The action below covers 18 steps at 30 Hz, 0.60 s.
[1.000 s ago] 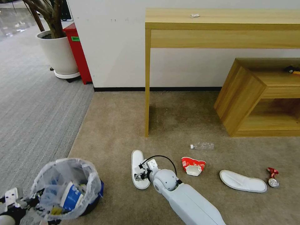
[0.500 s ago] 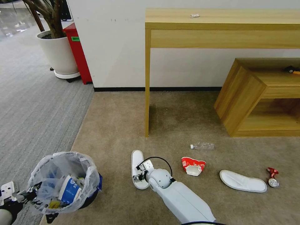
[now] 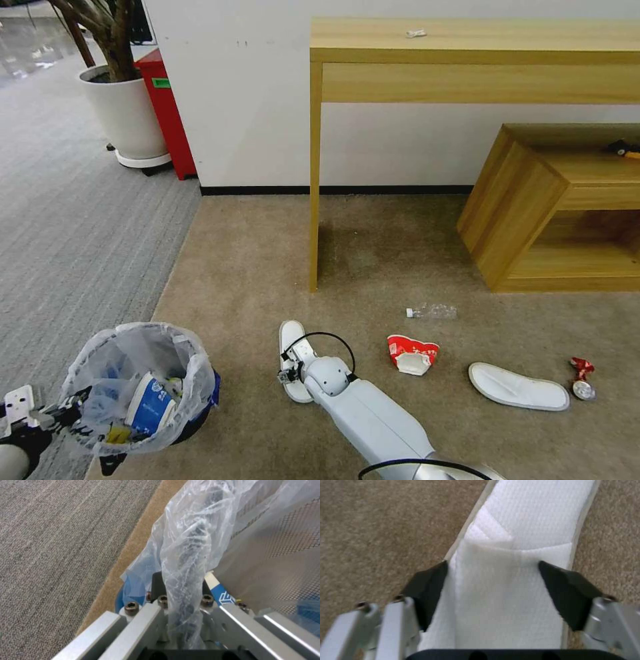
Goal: Pick up the trash bin and place the garbage on the floor into it.
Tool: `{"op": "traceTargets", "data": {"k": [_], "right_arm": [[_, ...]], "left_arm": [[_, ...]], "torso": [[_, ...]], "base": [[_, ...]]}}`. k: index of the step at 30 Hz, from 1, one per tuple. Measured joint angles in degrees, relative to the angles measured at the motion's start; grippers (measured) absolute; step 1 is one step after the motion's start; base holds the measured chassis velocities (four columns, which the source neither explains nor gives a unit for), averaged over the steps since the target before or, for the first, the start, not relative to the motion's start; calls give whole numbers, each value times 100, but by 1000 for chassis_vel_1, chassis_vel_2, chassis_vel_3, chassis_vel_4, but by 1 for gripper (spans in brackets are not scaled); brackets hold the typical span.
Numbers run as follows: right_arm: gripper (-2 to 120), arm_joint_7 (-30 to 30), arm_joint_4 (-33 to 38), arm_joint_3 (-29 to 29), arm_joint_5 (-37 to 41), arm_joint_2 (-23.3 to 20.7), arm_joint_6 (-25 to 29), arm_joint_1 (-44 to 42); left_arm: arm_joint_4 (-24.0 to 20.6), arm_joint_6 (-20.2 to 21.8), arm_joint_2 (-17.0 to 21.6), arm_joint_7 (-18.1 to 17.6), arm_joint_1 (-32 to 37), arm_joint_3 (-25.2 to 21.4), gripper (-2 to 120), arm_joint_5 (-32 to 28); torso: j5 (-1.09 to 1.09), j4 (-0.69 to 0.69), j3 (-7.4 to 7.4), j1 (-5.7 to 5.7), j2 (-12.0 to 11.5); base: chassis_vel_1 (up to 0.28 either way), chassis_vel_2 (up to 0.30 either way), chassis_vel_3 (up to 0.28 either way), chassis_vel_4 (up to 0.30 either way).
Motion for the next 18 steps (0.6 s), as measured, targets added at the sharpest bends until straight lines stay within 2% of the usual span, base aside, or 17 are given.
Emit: {"op": "traceTargets", "data": {"k": [1,4,8,11,12,15,16,18], "right_arm": [[69,0,0,0,0,0,0,0],[53,37,-98,73,8,21,78,-5],[45,54,-71,100,17,-13,99,-32],[29,60,-47,158,18,-65,140,-71],[29,60,-47,158,18,-65,140,-71],[14,27,-29,195,11,-106,209,-101],[14,27,-29,195,11,-106,209,-101],[4,-53,-30,227,-31,-129,335,-106]], "left_arm": [[0,0,0,0,0,0,0,0],[75,0,57,52,4,-1,0,2],[137,0,133,159,3,-3,0,3],[238,0,308,328,-6,-7,0,3],[238,0,308,328,-6,-7,0,3],[320,0,411,405,-13,-7,0,1],[320,0,411,405,-13,-7,0,1],[373,0,460,414,-31,-7,0,-3]], "torso": [[0,0,0,0,0],[1,0,0,0,0],[1,0,0,0,0],[1,0,0,0,0],[1,0,0,0,0],[1,0,0,0,0],[1,0,0,0,0],[0,0,0,0,0]], "base": [[0,0,0,0],[0,0,0,0],[0,0,0,0],[0,0,0,0],[0,0,0,0],[0,0,0,0],[0,0,0,0],[0,0,0,0]]}}
